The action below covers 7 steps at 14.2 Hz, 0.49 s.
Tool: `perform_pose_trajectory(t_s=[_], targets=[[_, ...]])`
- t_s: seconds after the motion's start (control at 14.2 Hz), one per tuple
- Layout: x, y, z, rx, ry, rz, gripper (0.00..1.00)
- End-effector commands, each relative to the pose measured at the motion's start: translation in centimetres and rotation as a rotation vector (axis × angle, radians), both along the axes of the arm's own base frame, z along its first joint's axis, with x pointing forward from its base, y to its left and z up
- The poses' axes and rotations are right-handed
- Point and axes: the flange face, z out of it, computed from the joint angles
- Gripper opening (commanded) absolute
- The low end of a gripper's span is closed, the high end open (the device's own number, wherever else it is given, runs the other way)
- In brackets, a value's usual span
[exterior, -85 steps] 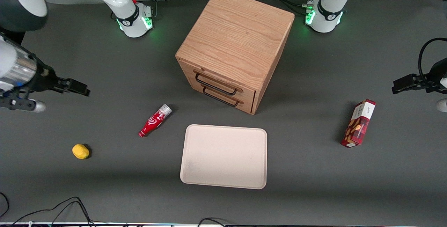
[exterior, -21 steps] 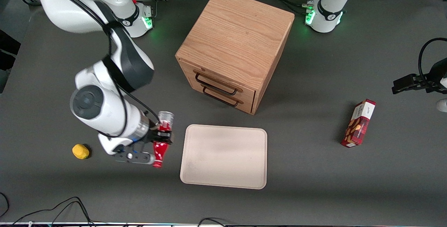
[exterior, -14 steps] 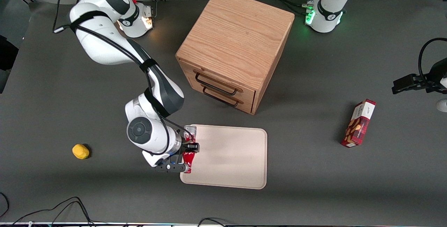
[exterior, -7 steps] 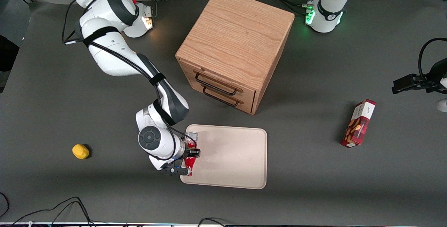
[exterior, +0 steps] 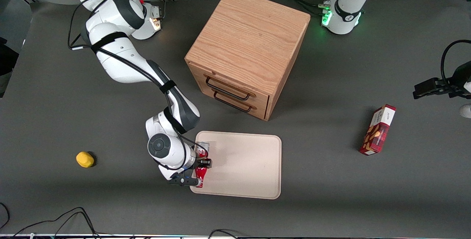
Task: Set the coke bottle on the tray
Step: 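Lower the bottle onto the tray and open the right gripper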
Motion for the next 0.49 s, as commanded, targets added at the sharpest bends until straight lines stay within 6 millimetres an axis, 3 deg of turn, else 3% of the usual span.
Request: perform_pose_trajectory(t_s=[0.0,0.14,0.35,0.42], targets=[[0.0,0.6,0.1,-0.021,-0.039,-0.001,1.0],[0.3,0.4,1.0,-0.019,-0.047,-0.007,1.0],[0.6,-1.0,4.8,-0.022,-0.064,-0.019,1.0],[0.9,-2.5,6.9,-0.021,-0.071,-0.033,1.0]])
